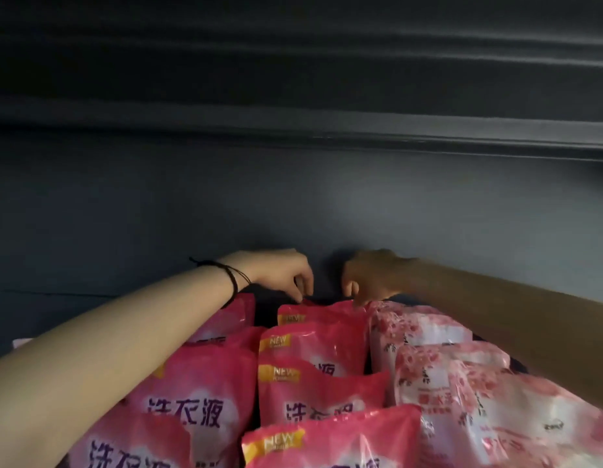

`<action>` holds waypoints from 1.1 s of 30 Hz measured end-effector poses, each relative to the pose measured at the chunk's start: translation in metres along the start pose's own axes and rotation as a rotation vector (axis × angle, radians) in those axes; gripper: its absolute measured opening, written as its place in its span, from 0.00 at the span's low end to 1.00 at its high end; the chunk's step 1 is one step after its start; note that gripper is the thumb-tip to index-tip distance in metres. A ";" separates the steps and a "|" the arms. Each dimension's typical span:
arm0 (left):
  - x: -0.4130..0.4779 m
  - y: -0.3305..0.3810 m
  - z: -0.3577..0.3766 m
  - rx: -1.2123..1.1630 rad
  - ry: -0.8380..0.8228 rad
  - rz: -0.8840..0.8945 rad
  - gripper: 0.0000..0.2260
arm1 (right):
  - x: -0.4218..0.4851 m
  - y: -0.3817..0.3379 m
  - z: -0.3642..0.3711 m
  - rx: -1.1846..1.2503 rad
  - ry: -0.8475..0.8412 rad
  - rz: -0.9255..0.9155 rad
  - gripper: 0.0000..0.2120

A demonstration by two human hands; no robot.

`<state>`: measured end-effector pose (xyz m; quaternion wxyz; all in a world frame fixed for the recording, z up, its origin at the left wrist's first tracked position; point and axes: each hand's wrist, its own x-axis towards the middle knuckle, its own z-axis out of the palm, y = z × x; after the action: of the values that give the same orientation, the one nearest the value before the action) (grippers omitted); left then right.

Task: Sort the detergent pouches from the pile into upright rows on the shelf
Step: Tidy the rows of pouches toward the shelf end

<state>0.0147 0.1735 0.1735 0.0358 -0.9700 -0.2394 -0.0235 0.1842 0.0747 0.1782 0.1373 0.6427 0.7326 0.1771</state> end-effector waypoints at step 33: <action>-0.058 -0.014 0.002 -0.297 0.041 0.055 0.09 | -0.013 -0.018 -0.008 0.657 -0.012 -0.215 0.15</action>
<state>-0.0425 0.1590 0.1686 -0.1026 -0.9701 -0.2059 -0.0775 0.1668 0.0593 0.1769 -0.0545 0.5726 0.8133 -0.0876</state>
